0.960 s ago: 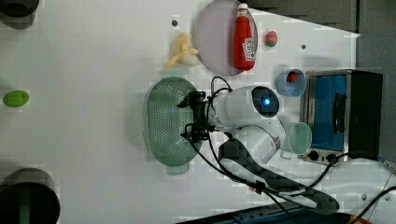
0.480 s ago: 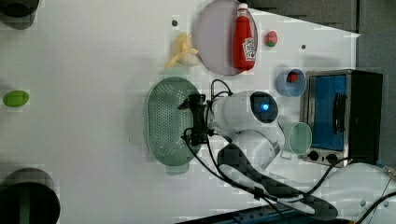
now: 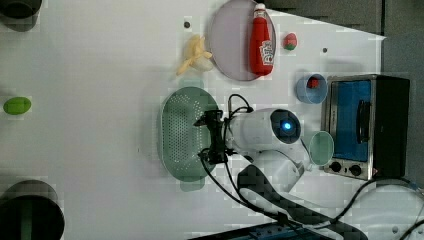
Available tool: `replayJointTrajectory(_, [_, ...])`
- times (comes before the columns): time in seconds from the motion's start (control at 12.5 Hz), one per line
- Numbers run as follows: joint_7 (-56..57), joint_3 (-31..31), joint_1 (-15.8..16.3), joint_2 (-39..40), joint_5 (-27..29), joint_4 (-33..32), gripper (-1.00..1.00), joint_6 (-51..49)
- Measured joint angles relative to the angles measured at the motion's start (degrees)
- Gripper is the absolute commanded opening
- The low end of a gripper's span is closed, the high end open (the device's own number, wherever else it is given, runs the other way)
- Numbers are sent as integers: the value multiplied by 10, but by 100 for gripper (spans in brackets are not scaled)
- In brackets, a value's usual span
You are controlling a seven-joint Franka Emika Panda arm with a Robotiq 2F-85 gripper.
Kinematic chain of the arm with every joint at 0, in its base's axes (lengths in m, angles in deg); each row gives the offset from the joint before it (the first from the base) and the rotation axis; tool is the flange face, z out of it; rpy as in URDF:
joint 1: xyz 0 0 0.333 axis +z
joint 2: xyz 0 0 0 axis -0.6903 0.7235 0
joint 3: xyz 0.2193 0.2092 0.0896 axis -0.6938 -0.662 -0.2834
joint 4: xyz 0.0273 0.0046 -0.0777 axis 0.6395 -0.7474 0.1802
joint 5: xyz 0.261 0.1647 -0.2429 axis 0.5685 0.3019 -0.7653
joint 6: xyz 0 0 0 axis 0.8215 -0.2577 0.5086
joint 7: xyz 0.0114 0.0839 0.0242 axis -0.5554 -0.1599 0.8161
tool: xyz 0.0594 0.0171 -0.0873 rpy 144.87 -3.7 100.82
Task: Drag strainer left to right.
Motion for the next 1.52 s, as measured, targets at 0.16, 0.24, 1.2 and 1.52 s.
replayJointTrajectory(0.16, [7, 23, -2, -22, -1, -13, 100, -5])
replayJointTrajectory(0.24, [10, 28, -10, -26, 2, -17, 100, -7])
replayJointTrajectory(1.2, [162, 114, -83, -48, 20, -58, 100, -7])
replayJointTrajectory(1.52, [191, 133, -93, -57, 10, -73, 100, -3])
